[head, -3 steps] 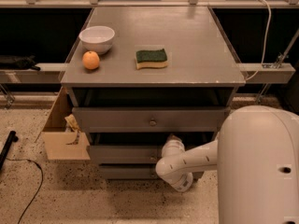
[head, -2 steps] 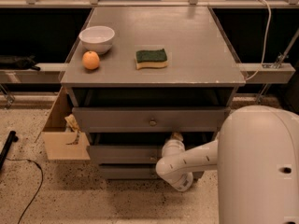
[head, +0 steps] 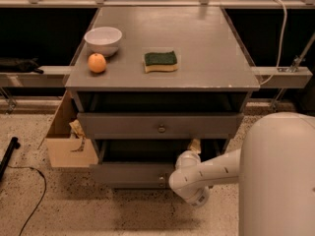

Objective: Open middle drawer

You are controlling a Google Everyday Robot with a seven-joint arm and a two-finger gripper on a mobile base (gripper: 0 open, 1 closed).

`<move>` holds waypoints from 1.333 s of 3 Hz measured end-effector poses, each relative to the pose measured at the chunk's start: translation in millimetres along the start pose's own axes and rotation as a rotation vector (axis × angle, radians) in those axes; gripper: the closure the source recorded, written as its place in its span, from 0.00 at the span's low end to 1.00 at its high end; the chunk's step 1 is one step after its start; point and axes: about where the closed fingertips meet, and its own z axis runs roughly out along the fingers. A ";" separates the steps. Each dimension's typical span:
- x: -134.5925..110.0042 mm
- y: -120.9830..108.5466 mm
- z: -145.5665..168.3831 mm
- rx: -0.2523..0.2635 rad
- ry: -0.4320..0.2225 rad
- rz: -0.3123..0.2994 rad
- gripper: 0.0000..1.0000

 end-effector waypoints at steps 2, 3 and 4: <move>42.7 6.8 -63.0 -0.044 0.032 -0.090 0.00; 42.6 6.8 -63.0 -0.044 0.032 -0.090 0.16; 42.6 6.8 -63.0 -0.044 0.032 -0.090 0.40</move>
Offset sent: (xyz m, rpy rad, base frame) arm -0.2050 -0.0722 0.0238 -0.1975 0.1948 0.1154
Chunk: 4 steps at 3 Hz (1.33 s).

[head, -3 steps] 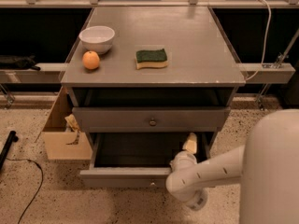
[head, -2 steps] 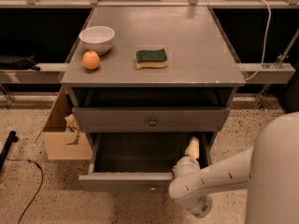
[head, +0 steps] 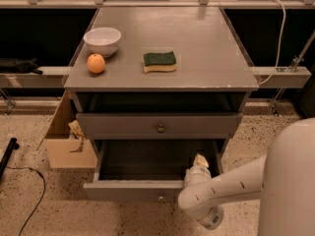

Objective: Open middle drawer

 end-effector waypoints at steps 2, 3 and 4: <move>0.0 0.0 0.0 0.000 0.000 0.000 0.86; -1.3 3.7 14.2 -0.004 0.027 -0.032 1.00; 11.2 12.0 35.0 -0.026 0.085 -0.052 1.00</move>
Offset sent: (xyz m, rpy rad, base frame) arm 0.0000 0.0000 0.0000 0.0000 0.0000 0.0000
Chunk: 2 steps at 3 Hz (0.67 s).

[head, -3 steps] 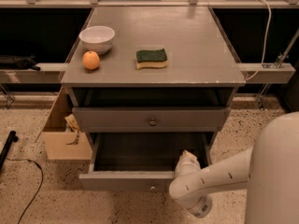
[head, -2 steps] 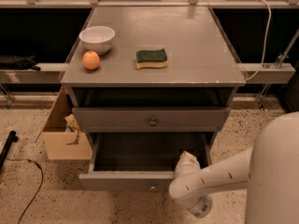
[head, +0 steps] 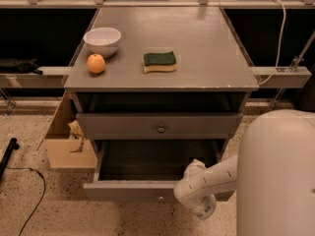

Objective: Open middle drawer

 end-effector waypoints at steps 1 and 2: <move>6.6 20.2 39.2 -0.063 0.081 -0.048 1.00; 6.7 10.6 49.0 -0.048 0.097 -0.042 0.81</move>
Offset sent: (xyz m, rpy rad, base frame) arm 0.0121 -0.0033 -0.0324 -0.0396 0.0794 -0.0128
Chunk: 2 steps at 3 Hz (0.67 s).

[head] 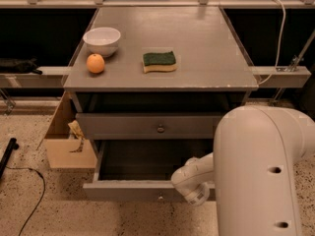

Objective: Open middle drawer

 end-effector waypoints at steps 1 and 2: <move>0.2 1.6 -1.2 -0.002 -0.002 -0.001 0.59; 0.2 1.6 -1.2 -0.002 -0.002 -0.001 0.35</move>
Offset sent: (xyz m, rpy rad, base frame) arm -0.0018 0.0008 -0.0004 0.0012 0.0014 0.0025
